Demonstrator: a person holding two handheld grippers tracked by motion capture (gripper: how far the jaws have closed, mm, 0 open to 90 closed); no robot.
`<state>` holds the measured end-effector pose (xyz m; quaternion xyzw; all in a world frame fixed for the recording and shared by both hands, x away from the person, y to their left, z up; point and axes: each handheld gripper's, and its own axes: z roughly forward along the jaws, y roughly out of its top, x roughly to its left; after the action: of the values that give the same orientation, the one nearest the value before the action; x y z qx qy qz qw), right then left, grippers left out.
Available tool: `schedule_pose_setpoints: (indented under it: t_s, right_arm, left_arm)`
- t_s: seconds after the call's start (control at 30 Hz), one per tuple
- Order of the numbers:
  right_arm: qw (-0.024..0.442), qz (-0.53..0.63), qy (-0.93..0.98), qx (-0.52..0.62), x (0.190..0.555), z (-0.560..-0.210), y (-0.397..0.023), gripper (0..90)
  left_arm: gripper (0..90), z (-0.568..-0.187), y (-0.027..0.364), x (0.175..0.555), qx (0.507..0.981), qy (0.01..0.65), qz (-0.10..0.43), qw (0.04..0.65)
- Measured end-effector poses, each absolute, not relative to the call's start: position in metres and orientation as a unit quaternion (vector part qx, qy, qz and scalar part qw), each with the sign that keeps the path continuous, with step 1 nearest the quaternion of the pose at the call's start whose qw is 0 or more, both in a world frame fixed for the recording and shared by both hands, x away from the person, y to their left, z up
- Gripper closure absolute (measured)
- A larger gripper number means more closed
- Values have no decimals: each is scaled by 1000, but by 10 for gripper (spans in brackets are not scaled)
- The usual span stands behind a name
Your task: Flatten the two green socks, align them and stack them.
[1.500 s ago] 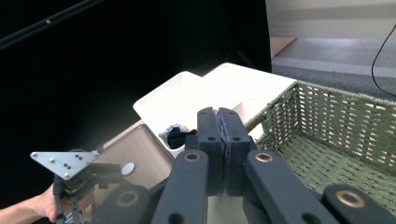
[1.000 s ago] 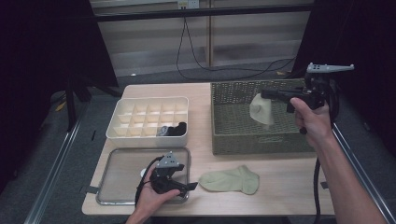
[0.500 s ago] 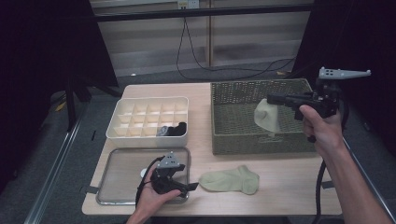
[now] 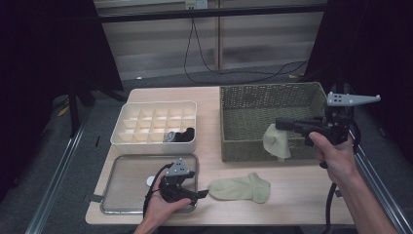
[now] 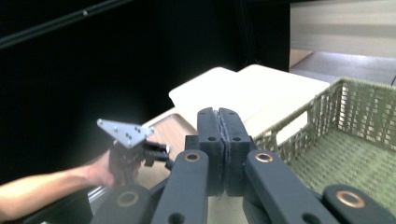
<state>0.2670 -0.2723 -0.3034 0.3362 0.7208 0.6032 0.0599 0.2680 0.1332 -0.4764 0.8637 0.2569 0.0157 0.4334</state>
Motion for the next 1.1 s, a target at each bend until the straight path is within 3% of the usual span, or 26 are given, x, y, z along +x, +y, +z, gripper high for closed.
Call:
schedule_pose_setpoints:
  t_s: [0.33,0.8,1.1]
  right_arm:
    - [31,588,732,341,257,-344,-260,895]
    - [-15,559,750,355,262,-399,-239,895]
    - [-54,533,766,356,268,-431,-213,895]
  left_arm:
    - [309,-478,119,263,870,237,10,432]
    - [654,-482,101,260,881,203,7,428]
    - [690,-486,94,260,886,194,3,420]
